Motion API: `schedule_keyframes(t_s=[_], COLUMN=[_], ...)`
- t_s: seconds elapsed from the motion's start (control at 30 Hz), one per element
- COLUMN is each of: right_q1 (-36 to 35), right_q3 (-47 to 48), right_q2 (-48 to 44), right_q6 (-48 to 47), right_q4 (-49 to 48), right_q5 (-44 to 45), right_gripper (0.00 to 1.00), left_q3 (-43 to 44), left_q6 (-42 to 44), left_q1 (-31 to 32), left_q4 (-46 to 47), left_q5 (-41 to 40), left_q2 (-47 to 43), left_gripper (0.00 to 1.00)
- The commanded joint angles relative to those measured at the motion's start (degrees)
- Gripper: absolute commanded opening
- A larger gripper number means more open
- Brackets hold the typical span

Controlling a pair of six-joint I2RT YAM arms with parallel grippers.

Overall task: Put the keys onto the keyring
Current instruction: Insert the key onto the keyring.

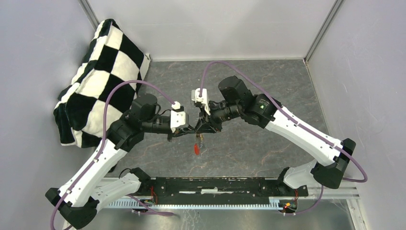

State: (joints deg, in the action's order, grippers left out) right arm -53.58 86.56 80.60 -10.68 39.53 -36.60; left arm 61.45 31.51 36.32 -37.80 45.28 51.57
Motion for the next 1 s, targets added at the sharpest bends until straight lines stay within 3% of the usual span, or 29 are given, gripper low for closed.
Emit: schedule_keyframes(t_s=[0.0,0.07,0.17,0.33,0.5,0.73,0.97], right_q1=[0.05,1.36,5.19,7.75,7.89,7.88,7.90], right_q3=[2.53,0.06,-6.74,-18.37,-22.73,-24.33,-24.94], right_q2=[-2.34,-4.99,-10.28,-18.20,-20.39,-20.27,-19.65], right_q6=[2.48,4.17,8.09,13.78,17.10,19.27,19.87], right_q4=[-5.48,-8.42,-15.16,-27.04,-34.04,-38.92,-41.18], right_q5=[2.91,4.79,5.09,4.46,4.69,4.41,4.89], right_gripper=[0.35,0.59,0.75,0.76,0.73,0.71,0.63], left_q3=[0.58,-0.93,-3.37,-5.00,-6.86,-9.08,-9.51], left_q6=[-0.37,-4.39,-12.72,-25.61,-35.99,-40.22,-41.12], left_q1=[-0.19,-0.19,-0.19,-0.19,-0.19,-0.19,-0.19], left_q4=[2.64,6.54,14.34,24.87,34.48,40.37,41.23], left_q5=[-1.30,-3.04,-5.30,-7.67,-8.36,-8.73,-6.79], left_q2=[-1.29,-2.67,-4.81,-5.88,-6.60,-7.18,-7.33], left_gripper=[0.02,0.02,0.02,0.02,0.02,0.02,0.02])
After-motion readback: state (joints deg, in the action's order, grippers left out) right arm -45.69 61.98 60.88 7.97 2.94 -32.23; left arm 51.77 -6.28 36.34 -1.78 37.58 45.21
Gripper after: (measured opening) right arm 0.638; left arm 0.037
